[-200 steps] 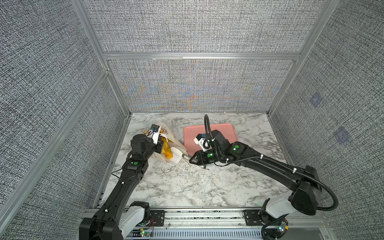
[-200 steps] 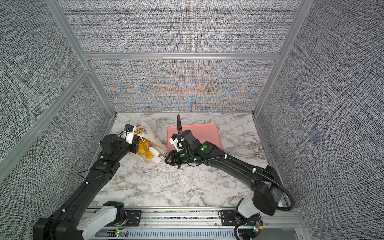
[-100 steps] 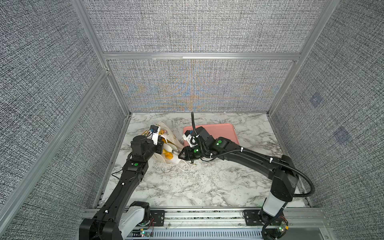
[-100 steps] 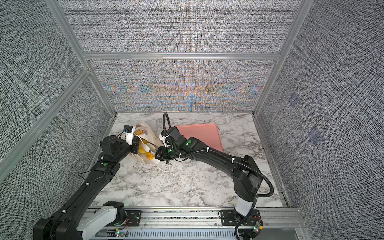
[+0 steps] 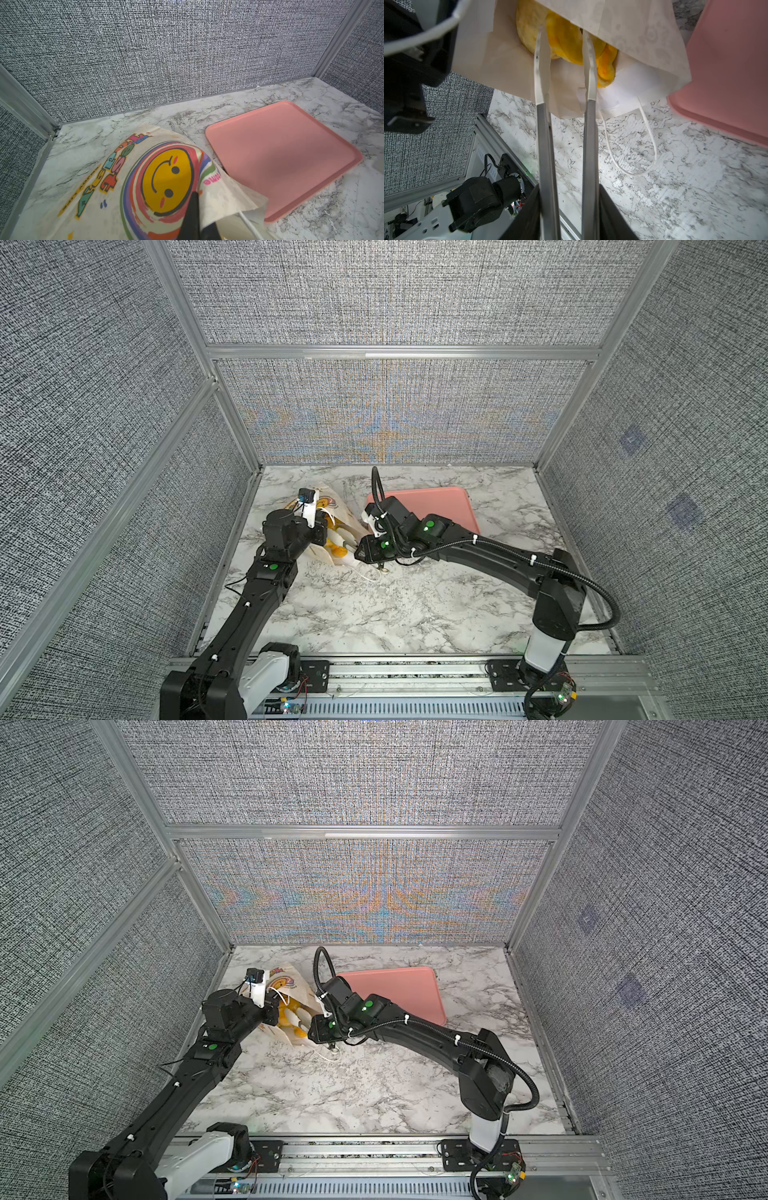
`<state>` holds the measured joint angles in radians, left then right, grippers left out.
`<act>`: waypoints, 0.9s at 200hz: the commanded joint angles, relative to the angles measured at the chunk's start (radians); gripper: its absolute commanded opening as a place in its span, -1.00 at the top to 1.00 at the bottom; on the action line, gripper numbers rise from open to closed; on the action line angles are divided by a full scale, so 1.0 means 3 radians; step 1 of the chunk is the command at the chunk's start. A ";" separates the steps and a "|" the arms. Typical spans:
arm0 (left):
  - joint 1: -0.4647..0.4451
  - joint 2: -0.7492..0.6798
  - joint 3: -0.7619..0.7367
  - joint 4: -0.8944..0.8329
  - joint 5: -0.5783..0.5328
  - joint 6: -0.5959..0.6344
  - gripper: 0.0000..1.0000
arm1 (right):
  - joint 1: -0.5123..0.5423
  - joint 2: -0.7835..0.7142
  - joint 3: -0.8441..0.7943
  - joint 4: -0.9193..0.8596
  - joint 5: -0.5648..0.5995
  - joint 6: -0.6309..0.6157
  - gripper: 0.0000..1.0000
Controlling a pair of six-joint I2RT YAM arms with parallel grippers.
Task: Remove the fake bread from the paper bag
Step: 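Insert the tongs into the bag opening and pinch a yellow bread piece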
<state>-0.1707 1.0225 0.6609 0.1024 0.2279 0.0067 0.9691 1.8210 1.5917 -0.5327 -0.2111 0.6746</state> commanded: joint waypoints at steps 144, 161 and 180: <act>-0.0001 -0.0024 -0.0030 0.0051 0.0135 -0.0124 1.00 | 0.0033 0.0419 0.0524 -0.0190 0.0165 0.0045 0.00; -0.0004 -0.0028 -0.0030 0.0045 0.0143 -0.0125 1.00 | 0.0032 0.0474 0.0566 -0.0232 0.0201 0.0044 0.01; -0.0004 -0.0034 -0.0035 0.0042 0.0147 -0.0127 1.00 | 0.0032 0.0519 0.0604 -0.0301 0.0241 0.0020 0.04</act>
<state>-0.1707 1.0172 0.6514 0.1070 0.2424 -0.0166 0.9783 1.9667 1.7565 -0.6006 -0.1627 0.6781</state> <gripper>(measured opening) 0.054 0.492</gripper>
